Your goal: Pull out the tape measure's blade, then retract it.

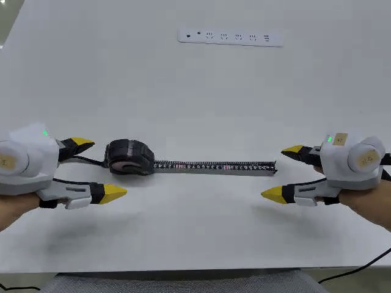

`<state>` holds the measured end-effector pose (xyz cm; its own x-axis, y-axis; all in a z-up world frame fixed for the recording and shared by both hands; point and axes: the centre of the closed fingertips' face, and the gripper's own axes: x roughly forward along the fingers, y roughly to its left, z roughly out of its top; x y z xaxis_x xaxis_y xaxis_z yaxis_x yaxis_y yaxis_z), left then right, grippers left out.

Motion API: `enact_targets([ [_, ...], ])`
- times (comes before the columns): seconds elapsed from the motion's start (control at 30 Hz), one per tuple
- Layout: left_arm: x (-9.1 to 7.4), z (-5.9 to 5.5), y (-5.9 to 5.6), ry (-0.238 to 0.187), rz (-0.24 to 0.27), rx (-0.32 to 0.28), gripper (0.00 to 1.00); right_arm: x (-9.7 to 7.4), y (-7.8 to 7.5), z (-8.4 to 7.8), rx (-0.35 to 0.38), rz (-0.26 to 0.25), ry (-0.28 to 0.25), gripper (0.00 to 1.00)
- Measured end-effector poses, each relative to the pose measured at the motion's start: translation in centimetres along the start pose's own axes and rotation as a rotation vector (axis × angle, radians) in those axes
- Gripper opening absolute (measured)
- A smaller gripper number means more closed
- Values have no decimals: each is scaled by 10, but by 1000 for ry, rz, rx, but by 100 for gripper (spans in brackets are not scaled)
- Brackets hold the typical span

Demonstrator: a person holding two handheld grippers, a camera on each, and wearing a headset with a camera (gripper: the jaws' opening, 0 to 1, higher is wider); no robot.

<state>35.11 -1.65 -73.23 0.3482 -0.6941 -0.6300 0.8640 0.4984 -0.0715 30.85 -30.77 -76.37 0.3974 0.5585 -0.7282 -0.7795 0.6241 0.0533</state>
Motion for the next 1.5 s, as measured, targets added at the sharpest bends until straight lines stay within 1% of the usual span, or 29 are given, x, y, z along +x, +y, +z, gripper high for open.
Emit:
enact_targets([
  [0.03, -3, 2, -1, -14, 10, -7, 75, -1, 2, -1, -7, -5, 2, 70],
  [0.07, -4, 3, -3, -17, 13, -11, 76, -1, 3, -3, -6, -6, 6, 71],
  [0.13, -7, 2, -5, -24, 24, -24, 79, -4, 6, -2, 3, -13, -3, 73],
  [0.27, -13, 2, -8, -42, 34, -56, 81, -9, 8, 0, 17, -37, -21, 78],
  [0.33, -15, 1, -8, -47, 48, -63, 82, -12, 11, 2, 15, -45, -25, 80],
  [0.37, -17, 2, -7, -59, 63, -65, 83, -14, 13, 4, 15, -54, -37, 82],
  [0.43, -20, 0, -10, -67, 62, -97, 87, -17, 15, 5, 21, -58, -43, 83],
  [0.47, -21, 0, -9, -74, 73, -96, 87, -17, 16, 5, 24, -59, -44, 83],
  [0.5, -22, 0, -10, -77, 71, -97, 88, -18, 17, 4, 26, -62, -46, 84],
  [0.6, -26, -4, -16, -75, 77, -100, 90, -20, 19, 2, 35, -73, -50, 85],
  [0.7, -31, -4, -20, -79, 79, -108, 91, -23, 20, -1, 41, -87, -55, 87],
  [0.8, -36, -6, -22, -79, 86, -110, 91, -27, 23, -1, 41, -94, -55, 88],
  [0.83, -37, -6, -23, -78, 86, -112, 91, -28, 22, 0, 35, -106, -60, 89],
  [0.9, -40, -8, -22, -79, 94, -114, 91, -31, 21, 1, 44, -110, -68, 89],
  [0.93, -41, -9, -22, -77, 96, -115, 91, -33, 20, 1, 46, -124, -72, 90],
  [1.0, -44, -10, -21, -77, 100, -119, 92, -36, 21, 1, 49, -126, -74, 90],
  [1.07, -47, -11, -21, -78, 104, -120, 92, -39, 18, 1, 40, -139, -75, 91],
  [1.13, -49, -11, -22, -80, 106, -120, 92, -42, 18, 0, 44, -135, -72, 91],
  [1.37, -59, -12, -23, -76, 114, -116, 94, -55, 18, 2, 34, -150, -75, 93],
  [1.5, -62, -16, -23, -72, 115, -126, 95, -60, 22, 1, 44, -148, -77, 94],
])
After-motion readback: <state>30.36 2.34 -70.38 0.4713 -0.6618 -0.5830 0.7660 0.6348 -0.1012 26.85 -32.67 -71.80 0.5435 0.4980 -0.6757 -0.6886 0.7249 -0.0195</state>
